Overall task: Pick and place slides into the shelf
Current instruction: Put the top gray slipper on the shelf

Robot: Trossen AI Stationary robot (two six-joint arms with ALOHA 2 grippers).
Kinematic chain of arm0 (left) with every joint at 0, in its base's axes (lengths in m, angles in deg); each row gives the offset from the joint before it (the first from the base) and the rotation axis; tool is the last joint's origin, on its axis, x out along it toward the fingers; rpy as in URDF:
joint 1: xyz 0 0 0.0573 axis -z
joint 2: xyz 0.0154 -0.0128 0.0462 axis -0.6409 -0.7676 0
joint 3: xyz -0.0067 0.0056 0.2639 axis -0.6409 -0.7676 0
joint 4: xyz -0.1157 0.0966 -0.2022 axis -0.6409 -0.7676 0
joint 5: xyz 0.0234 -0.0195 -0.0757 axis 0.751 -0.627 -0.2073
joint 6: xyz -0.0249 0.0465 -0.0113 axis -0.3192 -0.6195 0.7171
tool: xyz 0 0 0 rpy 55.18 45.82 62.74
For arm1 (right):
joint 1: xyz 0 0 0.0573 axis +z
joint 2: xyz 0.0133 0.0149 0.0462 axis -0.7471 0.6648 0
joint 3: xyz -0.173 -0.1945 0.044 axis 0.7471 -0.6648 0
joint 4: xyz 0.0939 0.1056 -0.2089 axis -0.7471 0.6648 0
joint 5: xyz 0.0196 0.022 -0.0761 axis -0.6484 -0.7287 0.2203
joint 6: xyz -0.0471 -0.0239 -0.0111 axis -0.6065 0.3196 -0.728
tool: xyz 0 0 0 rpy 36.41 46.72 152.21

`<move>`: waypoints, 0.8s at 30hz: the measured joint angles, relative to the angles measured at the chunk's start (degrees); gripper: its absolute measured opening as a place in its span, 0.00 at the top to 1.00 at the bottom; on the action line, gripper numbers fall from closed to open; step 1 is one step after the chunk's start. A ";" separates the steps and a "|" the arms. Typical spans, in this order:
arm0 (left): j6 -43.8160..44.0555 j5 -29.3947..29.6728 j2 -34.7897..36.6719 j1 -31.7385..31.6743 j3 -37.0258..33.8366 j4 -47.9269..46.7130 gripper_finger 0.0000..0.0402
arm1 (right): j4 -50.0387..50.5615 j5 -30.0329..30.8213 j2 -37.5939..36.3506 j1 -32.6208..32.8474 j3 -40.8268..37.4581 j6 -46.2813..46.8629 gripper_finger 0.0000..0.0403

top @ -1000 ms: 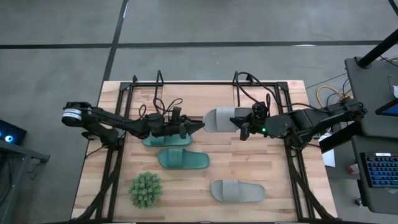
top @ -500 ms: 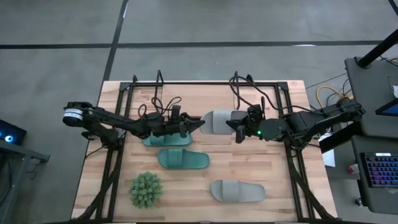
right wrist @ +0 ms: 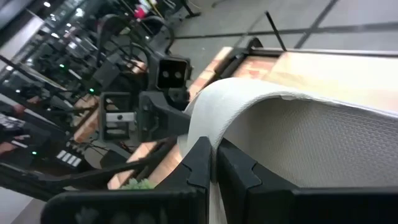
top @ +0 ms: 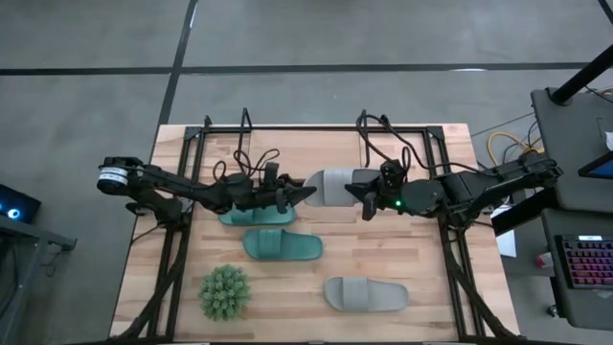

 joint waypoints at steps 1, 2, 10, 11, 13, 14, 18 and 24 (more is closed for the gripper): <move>0.00 -0.01 0.00 0.00 0.00 -0.04 0.62 | -0.25 0.00 0.00 0.00 0.00 -0.32 0.97; 0.00 -0.01 0.00 0.00 0.00 -0.07 0.62 | -0.24 0.02 0.00 0.00 0.00 -0.52 0.97; -0.03 -0.08 0.00 0.00 0.00 -0.35 0.66 | -0.21 -0.22 -0.02 0.00 0.00 -0.64 0.97; -0.04 -0.46 0.00 0.00 0.00 -0.34 0.68 | -0.23 -0.22 0.00 0.00 0.00 -0.64 0.97; -0.57 -1.47 0.00 0.00 0.00 -0.38 0.74 | -0.21 -0.25 0.00 0.01 0.00 -0.64 0.97; -1.11 -1.92 0.00 0.00 0.00 -0.53 0.78 | -0.22 -0.29 -0.01 0.01 0.00 -0.64 0.97; -2.05 -2.35 0.00 -0.04 -0.02 -0.87 0.93 | -0.43 -0.46 -0.02 0.02 0.00 -0.66 0.97; -4.57 -3.43 0.07 -0.04 -0.02 -0.55 0.96 | -0.49 -0.52 -0.09 0.04 0.00 -0.66 0.97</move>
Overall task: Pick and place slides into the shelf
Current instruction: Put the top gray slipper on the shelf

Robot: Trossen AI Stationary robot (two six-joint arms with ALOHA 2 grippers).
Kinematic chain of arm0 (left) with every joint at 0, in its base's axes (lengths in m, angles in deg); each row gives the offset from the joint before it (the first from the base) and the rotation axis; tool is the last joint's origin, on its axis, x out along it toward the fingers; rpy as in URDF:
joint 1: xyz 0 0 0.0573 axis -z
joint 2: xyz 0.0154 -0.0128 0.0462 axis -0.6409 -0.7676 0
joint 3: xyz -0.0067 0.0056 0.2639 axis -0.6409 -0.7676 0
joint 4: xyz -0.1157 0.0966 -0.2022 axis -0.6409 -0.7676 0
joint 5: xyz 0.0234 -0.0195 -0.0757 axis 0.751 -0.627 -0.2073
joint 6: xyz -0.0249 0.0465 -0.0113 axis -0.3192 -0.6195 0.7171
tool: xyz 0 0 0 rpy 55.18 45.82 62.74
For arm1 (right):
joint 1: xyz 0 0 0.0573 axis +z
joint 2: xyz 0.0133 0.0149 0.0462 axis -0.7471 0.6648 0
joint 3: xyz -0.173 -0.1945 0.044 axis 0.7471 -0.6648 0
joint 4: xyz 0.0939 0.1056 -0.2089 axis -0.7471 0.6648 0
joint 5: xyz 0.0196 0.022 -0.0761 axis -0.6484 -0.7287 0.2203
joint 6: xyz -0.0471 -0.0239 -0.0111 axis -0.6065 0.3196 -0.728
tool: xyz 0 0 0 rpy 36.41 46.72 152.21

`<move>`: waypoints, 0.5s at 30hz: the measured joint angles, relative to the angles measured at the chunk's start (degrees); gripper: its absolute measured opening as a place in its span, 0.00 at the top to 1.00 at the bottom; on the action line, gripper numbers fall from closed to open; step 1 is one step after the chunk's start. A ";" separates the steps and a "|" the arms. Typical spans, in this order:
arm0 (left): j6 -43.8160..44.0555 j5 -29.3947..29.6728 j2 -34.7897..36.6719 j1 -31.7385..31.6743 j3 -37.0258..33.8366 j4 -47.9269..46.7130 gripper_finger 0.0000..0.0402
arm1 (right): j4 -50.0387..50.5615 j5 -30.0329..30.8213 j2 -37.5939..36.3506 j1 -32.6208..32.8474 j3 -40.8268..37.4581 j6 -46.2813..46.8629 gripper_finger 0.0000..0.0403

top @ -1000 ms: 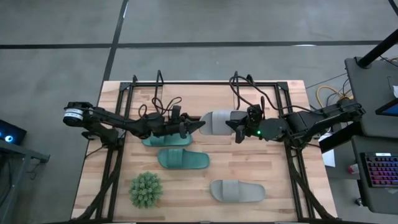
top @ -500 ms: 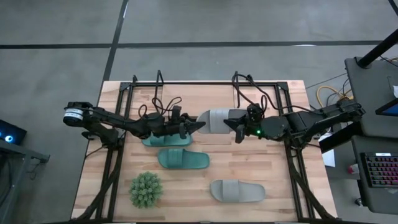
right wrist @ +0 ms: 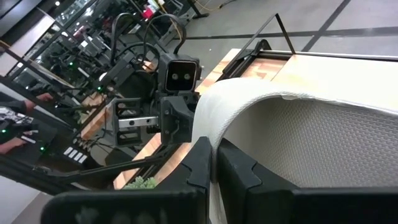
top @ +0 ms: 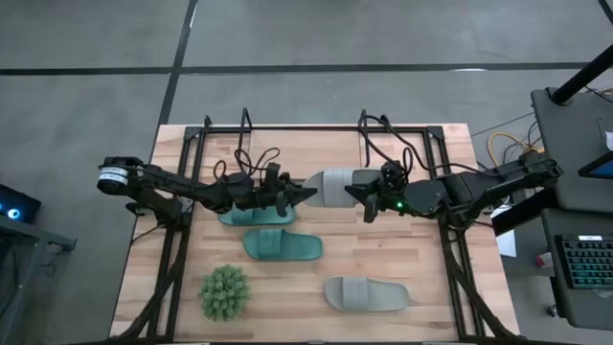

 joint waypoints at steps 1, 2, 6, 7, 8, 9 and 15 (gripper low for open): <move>-0.19 -0.04 0.12 0.00 0.00 -0.01 0.96 | -0.05 0.01 0.00 0.00 0.00 0.00 0.97; -0.35 -0.06 0.17 0.00 0.00 0.01 0.96 | -0.14 0.04 -0.01 -0.02 0.00 0.00 0.97; -0.43 -0.12 0.53 -0.02 0.06 0.02 0.96 | -0.37 0.04 -0.34 -0.02 0.00 0.00 0.97; -0.44 -0.05 0.56 -0.01 0.10 0.07 0.96 | -0.38 0.02 -0.55 -0.02 0.00 -0.04 0.96; -0.44 0.16 0.56 0.00 0.11 0.19 0.96 | -0.44 -0.01 -0.71 -0.02 0.00 -0.28 0.96; -0.45 0.44 0.56 0.00 0.12 0.28 0.96 | -0.46 -0.02 -0.90 -0.02 0.00 -0.59 0.95; -0.68 3.23 0.56 0.02 0.11 0.48 0.96 | -0.79 0.67 -2.78 -0.02 0.02 -1.47 0.95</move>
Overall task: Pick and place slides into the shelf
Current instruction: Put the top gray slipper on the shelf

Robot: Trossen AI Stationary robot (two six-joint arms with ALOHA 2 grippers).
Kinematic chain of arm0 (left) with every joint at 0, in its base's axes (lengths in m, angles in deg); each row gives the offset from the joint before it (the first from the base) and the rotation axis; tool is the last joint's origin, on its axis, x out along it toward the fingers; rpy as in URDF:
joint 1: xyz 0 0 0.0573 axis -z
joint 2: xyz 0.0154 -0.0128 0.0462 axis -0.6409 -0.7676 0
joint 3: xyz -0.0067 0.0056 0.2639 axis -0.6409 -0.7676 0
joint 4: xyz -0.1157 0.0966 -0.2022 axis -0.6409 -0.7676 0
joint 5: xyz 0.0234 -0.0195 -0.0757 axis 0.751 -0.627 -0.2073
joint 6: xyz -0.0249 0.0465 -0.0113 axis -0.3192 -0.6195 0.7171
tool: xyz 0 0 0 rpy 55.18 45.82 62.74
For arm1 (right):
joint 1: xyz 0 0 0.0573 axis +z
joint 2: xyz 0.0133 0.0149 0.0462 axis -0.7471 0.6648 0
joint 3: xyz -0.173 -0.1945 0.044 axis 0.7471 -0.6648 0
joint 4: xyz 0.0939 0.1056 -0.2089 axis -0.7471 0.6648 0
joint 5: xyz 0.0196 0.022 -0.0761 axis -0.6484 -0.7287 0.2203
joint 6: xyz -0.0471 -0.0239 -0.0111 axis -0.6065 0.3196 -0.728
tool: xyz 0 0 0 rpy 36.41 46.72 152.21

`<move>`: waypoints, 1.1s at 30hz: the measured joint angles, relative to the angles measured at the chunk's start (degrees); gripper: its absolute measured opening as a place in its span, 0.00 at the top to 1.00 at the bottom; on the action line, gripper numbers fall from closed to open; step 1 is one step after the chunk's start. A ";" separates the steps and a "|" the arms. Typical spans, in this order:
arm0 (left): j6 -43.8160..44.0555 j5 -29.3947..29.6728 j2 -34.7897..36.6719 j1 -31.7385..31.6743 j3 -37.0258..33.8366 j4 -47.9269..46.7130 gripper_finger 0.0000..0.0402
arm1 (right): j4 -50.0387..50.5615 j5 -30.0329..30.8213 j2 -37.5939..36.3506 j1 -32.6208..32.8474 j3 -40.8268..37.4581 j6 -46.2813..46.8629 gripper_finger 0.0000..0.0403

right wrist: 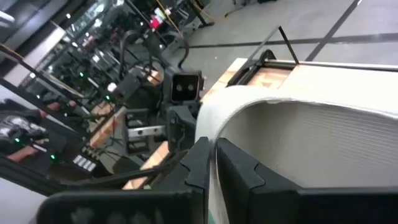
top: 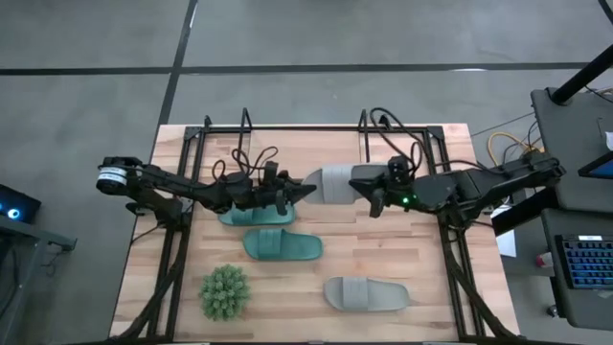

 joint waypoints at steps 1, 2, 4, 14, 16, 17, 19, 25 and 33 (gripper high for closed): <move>-0.39 0.46 0.00 -0.02 0.00 0.00 0.96 | -0.04 0.38 -0.26 0.00 0.00 -0.27 0.95; -0.99 0.97 0.01 -0.02 0.00 -0.04 0.96 | -0.07 0.95 -0.54 0.00 0.02 -0.57 0.95; -1.36 1.48 0.14 -0.02 0.00 -0.07 0.96 | 0.02 1.47 -1.39 0.00 0.02 -1.44 0.95; -6.89 7.52 4.01 -0.35 -0.13 0.23 0.96 | 0.21 2.94 -5.87 0.00 0.09 -5.81 0.95; -10.29 9.77 5.89 -0.35 -0.15 0.54 0.96 | -0.53 2.95 -6.66 0.00 0.09 -7.27 0.95; -12.07 10.99 6.85 -0.35 -0.19 0.48 0.96 | -1.21 2.92 -7.10 0.00 0.09 -8.16 0.95; -15.73 13.49 8.78 -0.36 -0.26 0.01 0.96 | -3.22 2.92 -7.83 0.02 0.09 -10.43 0.95; -27.65 23.91 14.49 -0.35 -0.26 0.52 0.96 | -10.29 2.91 -8.17 0.00 0.09 -18.32 0.94; -41.12 31.96 19.13 -0.31 -0.35 -0.45 0.96 | -13.29 2.86 -4.59 0.00 0.09 -25.32 0.87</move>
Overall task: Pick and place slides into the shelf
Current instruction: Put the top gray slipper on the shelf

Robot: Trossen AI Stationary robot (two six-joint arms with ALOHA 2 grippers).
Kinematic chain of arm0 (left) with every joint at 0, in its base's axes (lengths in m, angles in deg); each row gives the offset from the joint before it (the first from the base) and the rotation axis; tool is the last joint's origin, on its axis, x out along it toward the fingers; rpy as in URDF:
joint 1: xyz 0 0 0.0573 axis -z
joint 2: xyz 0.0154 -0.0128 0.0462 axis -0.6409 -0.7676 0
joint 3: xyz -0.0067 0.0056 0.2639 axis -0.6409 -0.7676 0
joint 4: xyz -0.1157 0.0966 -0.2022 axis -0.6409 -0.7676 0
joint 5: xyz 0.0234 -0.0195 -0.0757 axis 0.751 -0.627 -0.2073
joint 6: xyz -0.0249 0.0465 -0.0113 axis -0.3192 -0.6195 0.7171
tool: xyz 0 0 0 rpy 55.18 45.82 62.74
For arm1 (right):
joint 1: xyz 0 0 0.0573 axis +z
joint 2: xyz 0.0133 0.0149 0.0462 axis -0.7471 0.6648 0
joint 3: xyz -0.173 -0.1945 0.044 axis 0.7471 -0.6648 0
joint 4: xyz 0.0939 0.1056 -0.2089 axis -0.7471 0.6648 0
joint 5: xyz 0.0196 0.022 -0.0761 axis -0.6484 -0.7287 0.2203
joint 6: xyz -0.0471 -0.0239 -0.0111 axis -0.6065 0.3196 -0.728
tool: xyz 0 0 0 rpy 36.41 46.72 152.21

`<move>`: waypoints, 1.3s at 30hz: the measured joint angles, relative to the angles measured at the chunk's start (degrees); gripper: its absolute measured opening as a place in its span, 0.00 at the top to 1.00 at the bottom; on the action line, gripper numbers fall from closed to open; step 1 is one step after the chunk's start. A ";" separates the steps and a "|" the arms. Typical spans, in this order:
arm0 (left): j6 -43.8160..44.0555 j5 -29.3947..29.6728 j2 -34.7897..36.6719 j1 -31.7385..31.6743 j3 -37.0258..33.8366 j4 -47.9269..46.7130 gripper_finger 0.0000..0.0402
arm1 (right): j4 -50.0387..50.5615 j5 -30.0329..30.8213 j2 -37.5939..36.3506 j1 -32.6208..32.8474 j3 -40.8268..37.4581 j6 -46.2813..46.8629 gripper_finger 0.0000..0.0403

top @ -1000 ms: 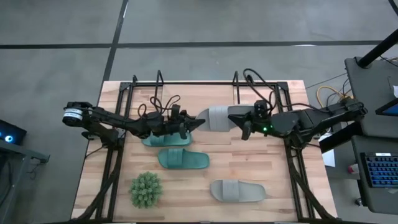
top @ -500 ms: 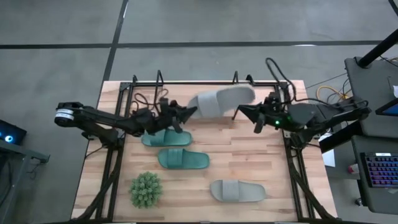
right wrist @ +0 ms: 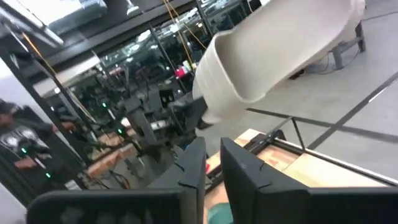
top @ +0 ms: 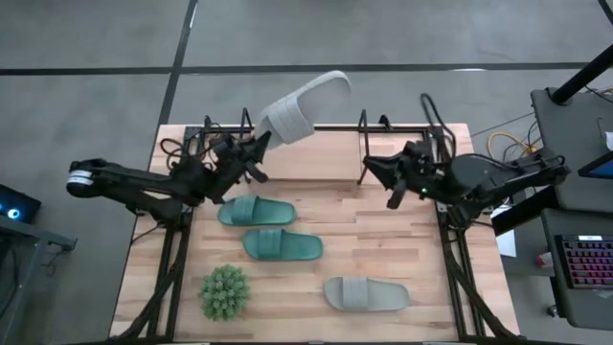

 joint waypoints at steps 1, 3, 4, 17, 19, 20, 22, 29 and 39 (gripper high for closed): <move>-0.43 0.67 0.22 0.02 0.00 -0.15 0.96 | -0.08 0.01 0.52 0.00 0.00 -0.64 0.85; -0.56 1.93 0.62 0.02 0.00 -1.56 0.96 | -0.37 -0.01 1.66 0.00 0.00 -2.39 0.79; -0.39 2.60 0.67 0.02 0.00 -2.23 0.96 | -1.03 0.02 2.45 0.00 0.00 -3.50 0.75; 14.06 6.94 -0.66 0.13 0.11 -2.92 0.96 | -11.96 15.93 13.19 -0.31 -0.04 -30.20 0.46; 18.42 7.06 -1.17 0.02 0.11 -2.62 0.96 | -13.62 16.32 14.61 -0.48 -0.04 -33.65 0.47; 20.35 6.89 -1.45 0.04 0.11 -2.97 0.96 | -14.76 16.34 15.35 -0.50 -0.04 -35.29 0.47; 24.54 6.57 -2.35 0.07 0.11 -2.92 0.96 | -17.72 16.33 16.65 -0.74 -0.04 -38.90 0.47; 32.92 4.14 -5.29 0.06 0.09 -2.60 0.96 | -29.90 16.37 20.85 -1.66 -0.07 -51.93 0.48; 32.93 -2.12 -6.04 0.06 0.17 -0.38 0.96 | -30.73 10.14 19.88 -5.05 -0.09 -47.68 0.49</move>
